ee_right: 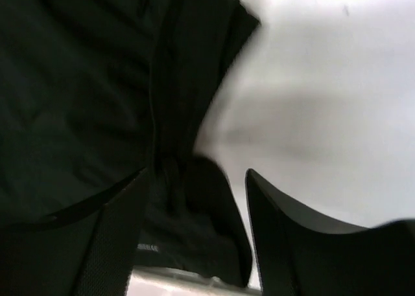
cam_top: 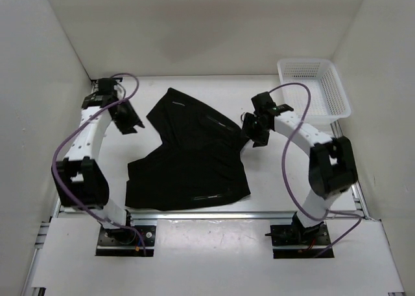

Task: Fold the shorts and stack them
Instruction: Flatten the shorts out

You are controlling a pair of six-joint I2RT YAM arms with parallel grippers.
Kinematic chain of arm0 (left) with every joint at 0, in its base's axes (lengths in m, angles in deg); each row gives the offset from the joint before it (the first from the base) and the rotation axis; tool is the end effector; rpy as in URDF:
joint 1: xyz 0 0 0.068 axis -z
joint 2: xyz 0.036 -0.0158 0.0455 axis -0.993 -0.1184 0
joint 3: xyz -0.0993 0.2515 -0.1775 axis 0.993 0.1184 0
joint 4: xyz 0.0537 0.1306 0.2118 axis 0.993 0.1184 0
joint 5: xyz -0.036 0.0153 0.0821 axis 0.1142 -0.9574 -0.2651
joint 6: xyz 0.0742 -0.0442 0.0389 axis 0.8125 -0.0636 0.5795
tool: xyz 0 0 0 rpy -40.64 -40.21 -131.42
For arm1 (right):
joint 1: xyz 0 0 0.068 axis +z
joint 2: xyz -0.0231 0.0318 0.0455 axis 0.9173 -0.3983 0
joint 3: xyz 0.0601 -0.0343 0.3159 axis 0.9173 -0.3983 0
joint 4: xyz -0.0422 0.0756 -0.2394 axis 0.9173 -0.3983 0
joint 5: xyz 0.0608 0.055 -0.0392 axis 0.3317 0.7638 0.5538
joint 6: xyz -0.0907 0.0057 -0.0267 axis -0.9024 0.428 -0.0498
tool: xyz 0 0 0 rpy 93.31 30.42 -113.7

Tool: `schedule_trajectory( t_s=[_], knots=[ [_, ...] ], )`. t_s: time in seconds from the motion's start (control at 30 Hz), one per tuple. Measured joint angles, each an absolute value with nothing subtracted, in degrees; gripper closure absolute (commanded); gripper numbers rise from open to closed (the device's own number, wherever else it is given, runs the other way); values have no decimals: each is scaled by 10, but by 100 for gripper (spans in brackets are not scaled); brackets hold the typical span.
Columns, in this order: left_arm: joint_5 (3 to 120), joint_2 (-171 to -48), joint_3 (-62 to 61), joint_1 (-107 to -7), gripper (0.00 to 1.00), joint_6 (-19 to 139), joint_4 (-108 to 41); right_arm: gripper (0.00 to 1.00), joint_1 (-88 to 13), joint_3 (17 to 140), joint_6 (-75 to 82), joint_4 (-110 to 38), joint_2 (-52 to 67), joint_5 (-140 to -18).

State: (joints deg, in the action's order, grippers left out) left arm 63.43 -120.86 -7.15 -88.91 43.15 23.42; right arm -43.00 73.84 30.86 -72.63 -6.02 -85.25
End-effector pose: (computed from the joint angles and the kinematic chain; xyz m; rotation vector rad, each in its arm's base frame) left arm 0.3183 0.0162 0.3164 -0.7257 2.5832 -0.3669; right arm 0.3329 0.1471 0.2469 0.2392 2.6783 0.3599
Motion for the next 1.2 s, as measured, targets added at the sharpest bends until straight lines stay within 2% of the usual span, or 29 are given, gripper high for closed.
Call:
schedule_trajectory(
  t_s=[0.07, 0.17, 0.23, 0.33, 0.37, 0.43, 0.47, 0.57, 0.77, 0.8, 0.83, 0.87, 0.9, 1.0, 1.03, 1.2],
  knots=[
    [634, -1251, -95, -851, 47, 434, 234, 18, -435, 772, 305, -724, -113, -844],
    [634, -1298, -135, -806, 44, 435, 233, 17, -437, 811, 295, -718, -176, -841],
    [636, -1321, -157, -786, 44, 435, 232, 20, -438, 834, 288, -719, -207, -844],
    [636, -1352, -183, -774, 44, 436, 228, 31, -438, 871, 275, -718, -251, -860],
    [636, -1361, -189, -773, 44, 436, 228, 43, -438, 882, 271, -717, -265, -867],
    [637, -1378, -198, -773, 44, 436, 227, 59, -439, 898, 262, -715, -289, -882],
    [637, -1386, -201, -773, 44, 437, 226, 78, -439, 903, 259, -715, -298, -886],
    [637, -1406, -213, -774, 44, 441, 228, 99, -444, 924, 255, -719, -312, -892],
    [636, -1453, -273, -774, 44, 449, 239, 99, -473, 1029, 257, -749, -372, -927],
    [635, -1464, -289, -774, 44, 450, 243, 93, -481, 1075, 258, -770, -398, -935],
    [635, -1473, -301, -774, 44, 452, 244, 81, -486, 1113, 259, -776, -420, -940],
    [634, -1484, -316, -774, 44, 453, 246, 66, -492, 1166, 259, -788, -449, -946],
    [633, -1494, -330, -774, 44, 454, 249, 42, -496, 1202, 261, -790, -468, -950],
    [628, -1532, -380, -774, 44, 455, 264, 21, -505, 1271, 250, -795, -497, -953],
    [627, -1547, -401, -774, 44, 454, 270, 15, -505, 1277, 247, -798, -497, -953],
    [612, -1620, -482, -774, 44, 443, 284, 15, -489, 1263, 238, -799, -471, -946]
  ],
)
